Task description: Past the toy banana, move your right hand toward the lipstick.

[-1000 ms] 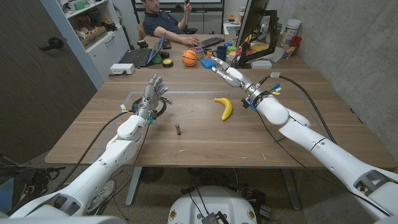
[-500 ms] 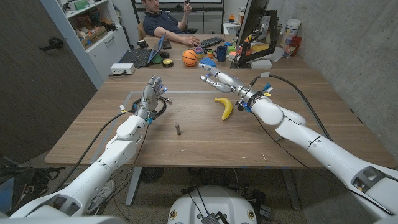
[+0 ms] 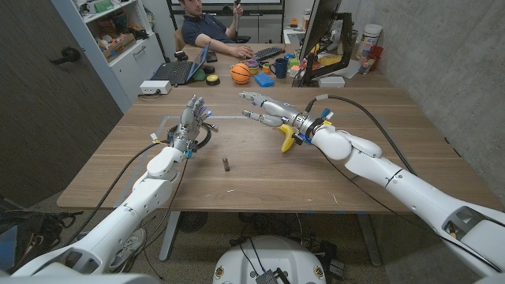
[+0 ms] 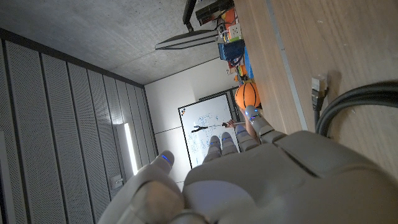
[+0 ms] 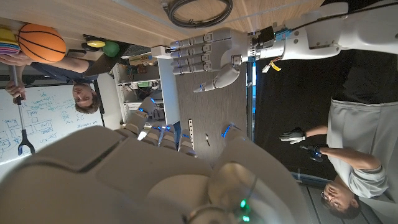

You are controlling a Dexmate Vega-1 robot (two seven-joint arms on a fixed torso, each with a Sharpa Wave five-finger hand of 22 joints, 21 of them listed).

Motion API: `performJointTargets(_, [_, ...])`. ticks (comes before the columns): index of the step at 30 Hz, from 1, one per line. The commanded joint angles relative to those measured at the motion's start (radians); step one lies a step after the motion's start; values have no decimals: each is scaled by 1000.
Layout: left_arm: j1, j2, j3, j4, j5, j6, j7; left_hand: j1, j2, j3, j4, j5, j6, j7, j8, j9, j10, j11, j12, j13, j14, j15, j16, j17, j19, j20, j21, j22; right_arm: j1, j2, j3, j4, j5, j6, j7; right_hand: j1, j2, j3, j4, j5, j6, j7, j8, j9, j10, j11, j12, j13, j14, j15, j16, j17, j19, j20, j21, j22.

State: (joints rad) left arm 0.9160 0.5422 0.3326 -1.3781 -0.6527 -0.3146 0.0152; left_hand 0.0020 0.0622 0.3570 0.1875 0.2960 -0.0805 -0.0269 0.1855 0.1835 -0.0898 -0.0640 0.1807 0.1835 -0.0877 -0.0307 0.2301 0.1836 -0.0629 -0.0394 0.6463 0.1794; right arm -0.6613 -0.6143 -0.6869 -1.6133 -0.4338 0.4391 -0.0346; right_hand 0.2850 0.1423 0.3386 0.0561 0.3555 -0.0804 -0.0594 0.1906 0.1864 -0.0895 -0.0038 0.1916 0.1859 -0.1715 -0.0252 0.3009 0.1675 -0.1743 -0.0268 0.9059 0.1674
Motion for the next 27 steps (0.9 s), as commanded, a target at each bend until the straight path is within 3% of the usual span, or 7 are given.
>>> performJointTargets(1, [10,6,-3,-14,1,2,7,-1,106,-5,-1,5,-2,2,5,3,-1,6,6,4,-5,0,-1,2,4,4,-2,2,41,7,-63,9,-72,10,47,23,1,2,-13,9,-10,-4,-3,0,-2,-7,-4,2,-28,-9,-2,3,-75,-20,-1,1])
performJointTargets(5, [14,6,-4,-19,1,1,11,-1,107,-5,-1,5,-2,2,5,3,-1,5,6,4,-5,1,-1,2,4,5,-3,2,50,9,-76,19,-84,31,53,33,5,3,-19,11,-14,-11,-4,1,-1,-10,-3,2,-23,-12,-3,4,-64,-17,-4,1])
performJointTargets(12, [22,11,-6,-30,1,3,13,-1,107,-5,-1,5,-2,0,5,3,-1,3,6,4,-5,-1,-2,1,5,5,-5,2,64,14,-97,35,-108,63,64,60,9,3,-37,15,-11,-27,0,2,12,-16,1,3,-2,-16,-3,5,-23,-45,-8,0])
performJointTargets(17, [26,12,-7,-34,0,0,11,-1,107,-6,-1,5,-2,-3,5,3,-2,1,5,4,-5,-2,-2,1,6,5,-6,2,74,19,-116,40,-138,73,79,76,14,6,-46,18,-10,-37,1,3,15,-25,2,3,3,-21,-4,5,-11,-49,-12,0])
performJointTargets(22, [30,14,-8,-38,3,0,14,-1,107,-6,-1,6,-3,-2,5,3,-1,2,6,4,-5,0,-2,1,6,5,-7,2,78,22,-129,38,-184,75,70,141,21,23,-91,31,0,-43,5,3,34,-33,5,2,22,-30,-8,5,15,-58,-26,-1])
performJointTargets(27, [33,16,-10,-41,0,-1,13,-1,107,-7,0,6,-3,-2,5,3,-2,2,5,4,-4,0,-2,1,7,6,-8,2,77,24,-139,28,-224,62,63,177,20,30,-116,40,1,-51,5,3,33,-45,3,2,28,-32,-12,5,28,-62,-35,-1])
